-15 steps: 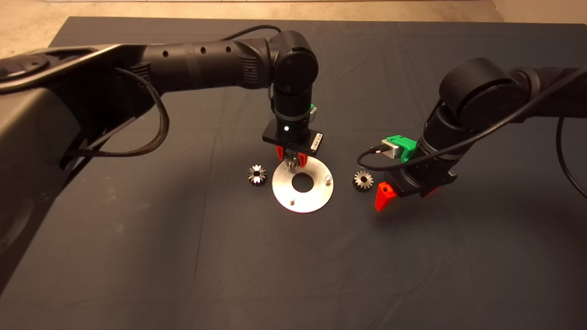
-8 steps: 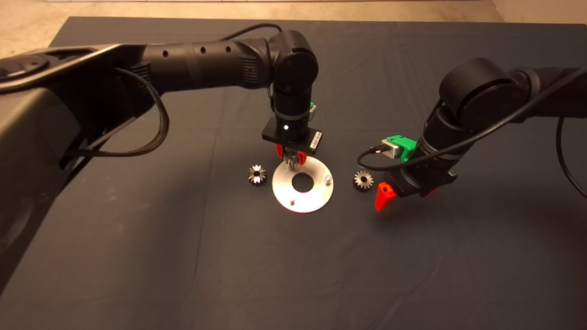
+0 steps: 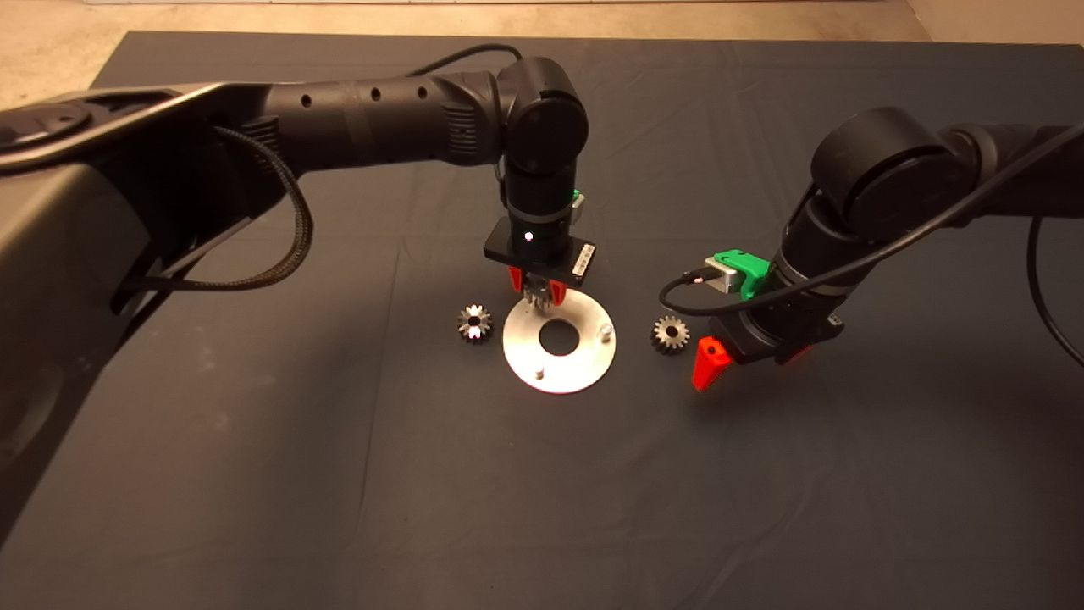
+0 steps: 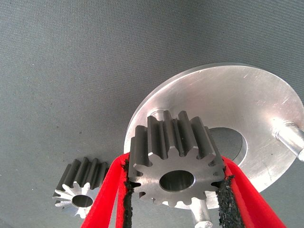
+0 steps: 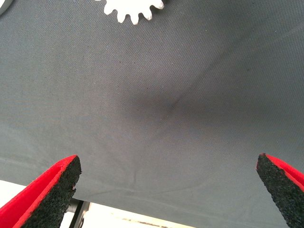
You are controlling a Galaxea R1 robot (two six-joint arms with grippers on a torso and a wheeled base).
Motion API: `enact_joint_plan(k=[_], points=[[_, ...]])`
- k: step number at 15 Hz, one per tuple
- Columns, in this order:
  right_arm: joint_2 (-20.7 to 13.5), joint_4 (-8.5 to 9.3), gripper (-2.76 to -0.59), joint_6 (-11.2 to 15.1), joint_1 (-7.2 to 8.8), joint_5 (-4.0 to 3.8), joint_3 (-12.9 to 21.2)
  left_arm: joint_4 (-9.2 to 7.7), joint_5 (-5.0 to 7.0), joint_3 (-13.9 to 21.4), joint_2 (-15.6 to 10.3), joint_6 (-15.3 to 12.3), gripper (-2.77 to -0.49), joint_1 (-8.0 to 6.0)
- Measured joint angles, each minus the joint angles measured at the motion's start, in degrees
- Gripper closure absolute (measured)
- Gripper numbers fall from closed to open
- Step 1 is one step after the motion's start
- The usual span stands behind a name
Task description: Install three planetary gears onto the carrier pins
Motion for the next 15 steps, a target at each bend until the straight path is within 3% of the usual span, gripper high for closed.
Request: enact_joint_plan(k=[8,15], points=[[0.0,0.0,-2.76,0.0,0.0,0.0,0.0,0.73,0.37,0.3,0.1,0.2,-0.93,0.16],[0.0,0.0,-2.76,0.0,0.0,0.0,0.0,1.57,1.81,2.3,0.2,0.2,-0.93,0.61]])
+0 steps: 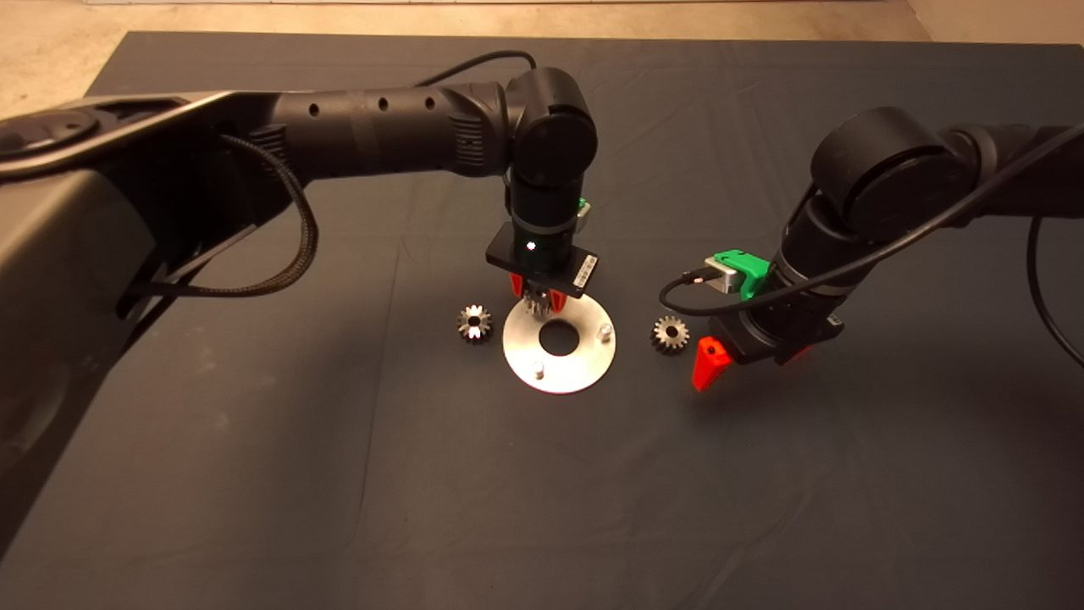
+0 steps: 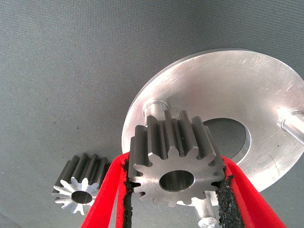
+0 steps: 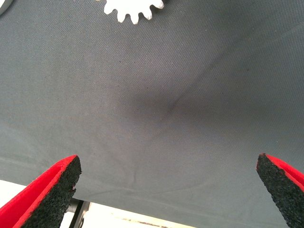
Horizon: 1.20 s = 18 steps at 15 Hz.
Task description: Install three planetary gears onto the carrier pins
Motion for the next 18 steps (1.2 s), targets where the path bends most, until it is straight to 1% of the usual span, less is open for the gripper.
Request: enact_joint_plan(k=[7,11,12,14,15,18], points=[[0.0,0.0,-2.76,0.0,0.0,0.0,0.0,0.02,0.07,0.0,0.0,0.1,-0.93,0.0],[0.0,0.0,-2.76,0.0,0.0,0.0,0.0,0.38,0.22,0.2,0.0,1.8,-0.93,0.07],[0.0,0.0,-2.76,0.0,0.0,0.0,0.0,0.92,0.38,0.6,0.0,2.2,-0.93,0.16],[0.0,0.0,-2.76,0.0,0.0,0.0,0.0,2.99,1.01,2.1,0.0,2.3,-0.93,0.41],[0.0,0.0,-2.76,0.0,0.0,0.0,0.0,3.68,1.32,2.7,0.0,2.3,-0.93,0.52],[0.0,0.0,-2.76,0.0,0.0,0.0,0.0,3.83,1.34,2.7,-0.1,2.3,-0.93,0.52]])
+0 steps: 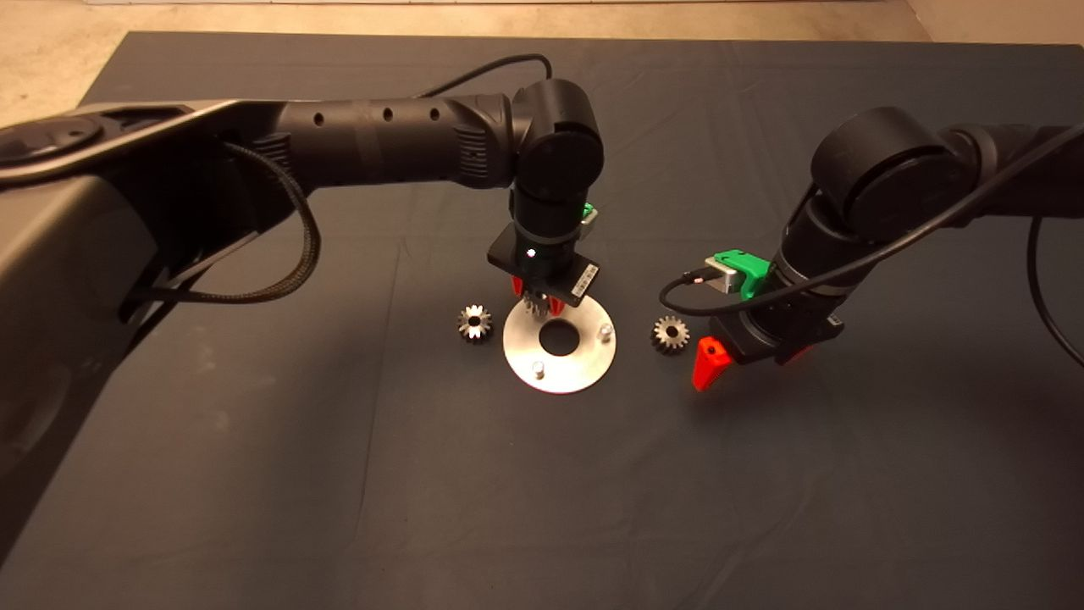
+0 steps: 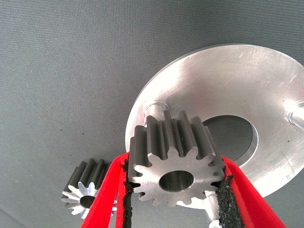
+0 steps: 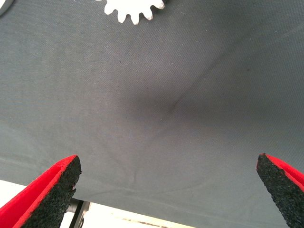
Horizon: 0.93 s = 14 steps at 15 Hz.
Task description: Install three planetary gears onto the carrier pins
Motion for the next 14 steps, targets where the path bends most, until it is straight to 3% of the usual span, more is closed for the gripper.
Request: enact_joint_plan(k=[6,10,14], points=[[0.0,0.0,-2.76,0.0,0.0,0.0,0.0,-0.89,-0.44,-2.1,0.2,0.1,-0.93,-0.17],[0.0,0.0,-2.76,0.0,0.0,0.0,0.0,-1.9,-0.46,-3.8,0.3,5.2,-0.93,-0.26],[0.0,0.0,-2.76,0.0,0.0,0.0,0.0,-2.07,-0.46,-3.9,0.3,7.7,-0.93,-0.32]])
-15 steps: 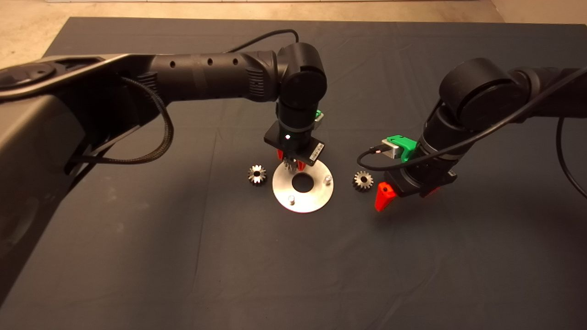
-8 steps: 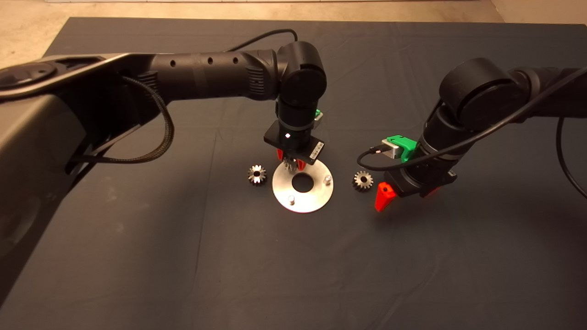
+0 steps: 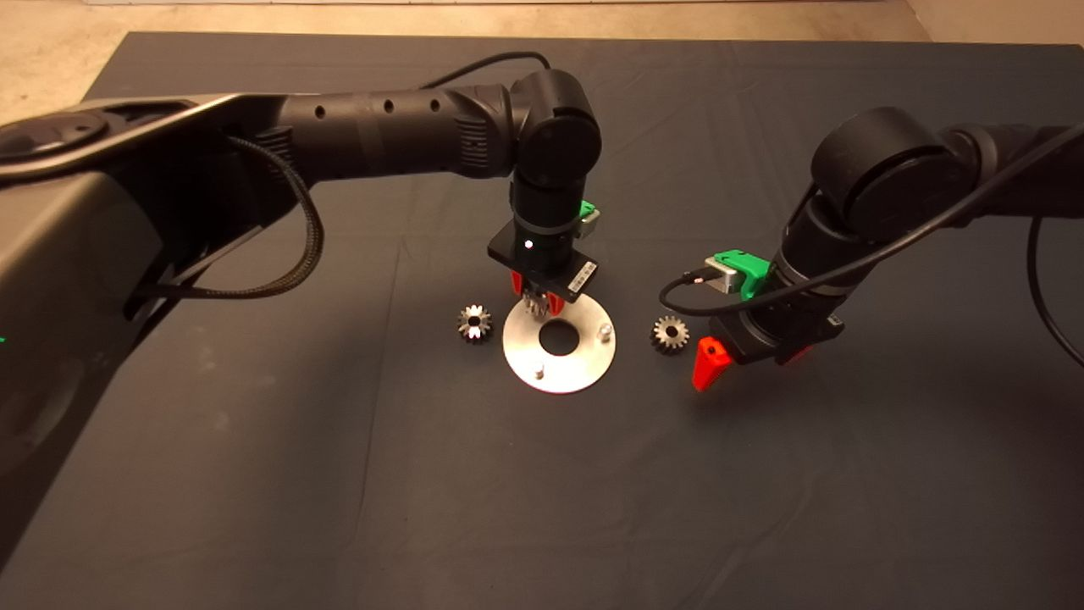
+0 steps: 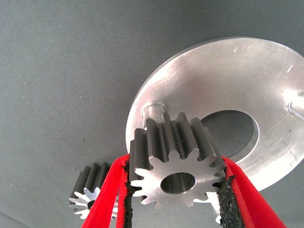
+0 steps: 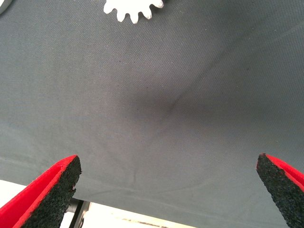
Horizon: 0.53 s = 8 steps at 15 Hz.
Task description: Install three planetary gears onto the carrier pins
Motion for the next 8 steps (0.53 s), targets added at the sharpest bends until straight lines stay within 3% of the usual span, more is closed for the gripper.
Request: enact_joint_plan(k=[5,6,7,8], points=[[0.0,0.0,-2.76,0.0,0.0,0.0,0.0,-0.79,-0.09,-1.4,0.2,1.8,-0.93,-0.19],[0.0,0.0,-2.76,0.0,0.0,0.0,0.0,-0.26,-0.17,-2.0,0.2,2.8,-0.92,-0.35],[0.0,0.0,-2.76,0.0,-0.01,0.0,0.0,0.08,-1.13,-3.1,0.1,3.3,-0.92,-0.25],[-0.1,0.0,-2.76,0.0,-0.01,-0.01,0.0,0.13,-1.25,-3.3,0.1,4.2,-0.92,-0.33]])
